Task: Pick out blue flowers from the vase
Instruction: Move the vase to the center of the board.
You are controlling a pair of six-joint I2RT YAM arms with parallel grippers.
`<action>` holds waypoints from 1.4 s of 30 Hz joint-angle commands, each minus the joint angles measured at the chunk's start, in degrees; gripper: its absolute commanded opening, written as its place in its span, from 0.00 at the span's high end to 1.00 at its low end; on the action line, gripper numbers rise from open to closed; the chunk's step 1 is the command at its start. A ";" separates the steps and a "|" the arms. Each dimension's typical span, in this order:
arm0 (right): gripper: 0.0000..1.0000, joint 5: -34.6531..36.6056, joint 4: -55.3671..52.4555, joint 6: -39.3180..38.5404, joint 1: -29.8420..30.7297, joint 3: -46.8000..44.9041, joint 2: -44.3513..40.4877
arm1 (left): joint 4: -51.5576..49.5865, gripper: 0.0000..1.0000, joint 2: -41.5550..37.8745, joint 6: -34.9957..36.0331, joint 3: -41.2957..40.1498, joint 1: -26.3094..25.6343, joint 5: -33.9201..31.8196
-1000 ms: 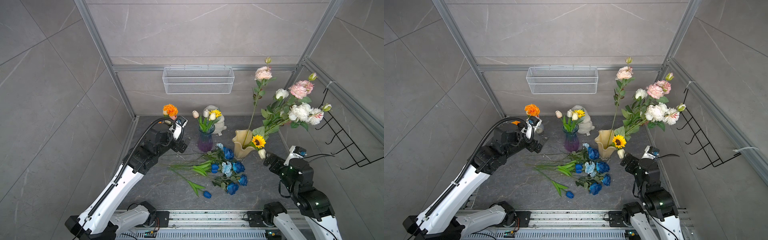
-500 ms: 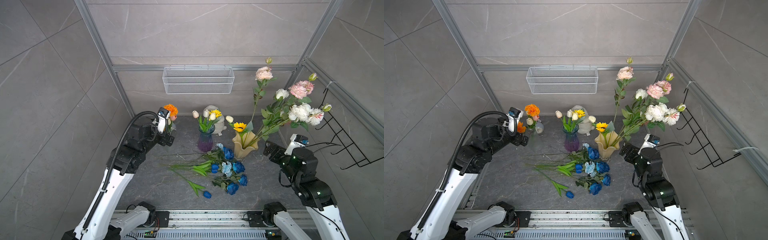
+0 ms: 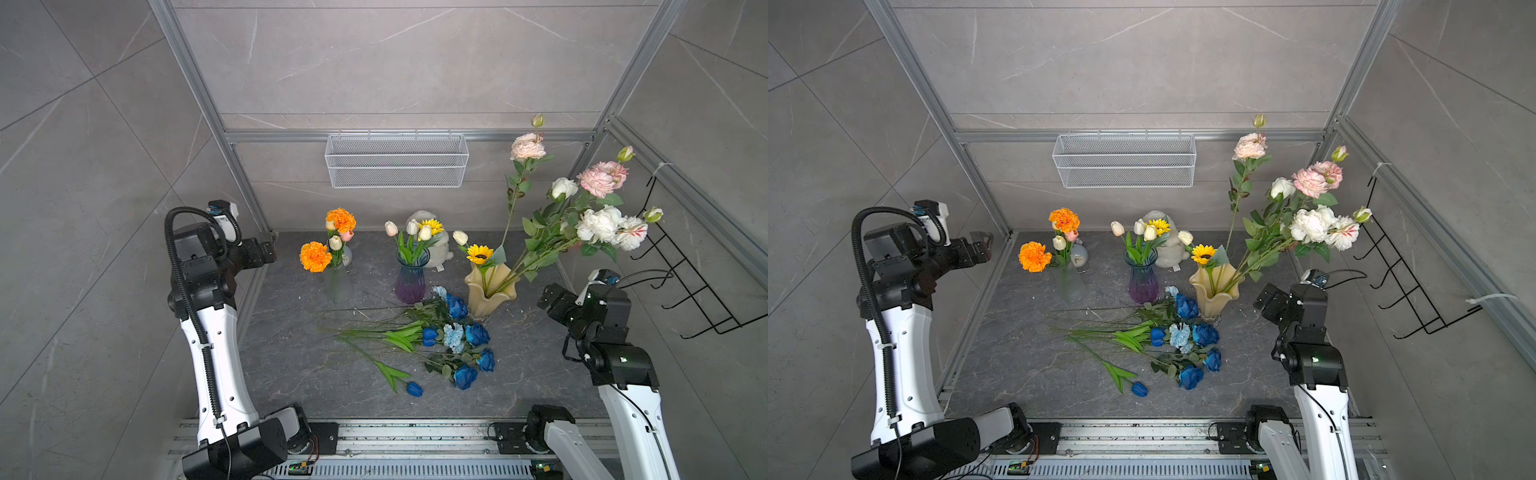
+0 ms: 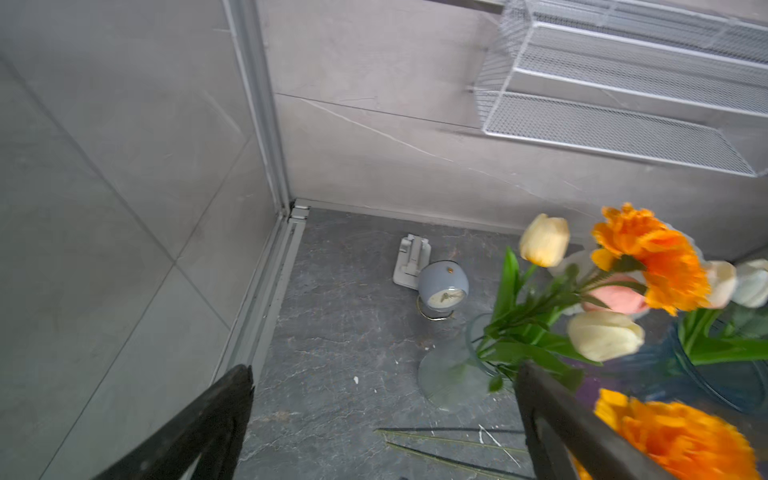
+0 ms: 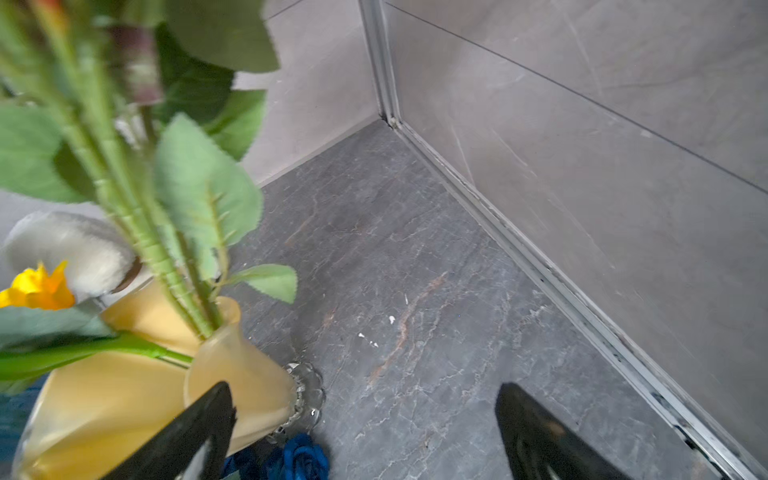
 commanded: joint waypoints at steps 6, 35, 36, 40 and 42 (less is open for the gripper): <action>0.00 -12.52 8.99 -1.98 -8.30 -6.43 9.27 | 8.47 0.00 -3.10 -5.43 -15.68 2.11 0.99; 0.00 0.96 53.74 -9.07 -5.40 -29.56 22.84 | 64.30 0.00 -9.19 -10.64 -67.76 -15.29 -31.03; 0.00 1.76 55.73 -9.80 -4.03 -30.77 22.31 | 66.73 0.00 -8.80 -10.56 -69.35 -15.78 -30.94; 0.00 5.87 63.55 -11.92 1.18 -34.66 21.44 | 72.14 0.00 -7.56 -8.68 -71.97 -17.82 -33.61; 0.00 6.50 66.82 -11.45 2.69 -35.79 22.46 | 75.05 0.00 -6.01 -8.83 -72.73 -17.99 -34.41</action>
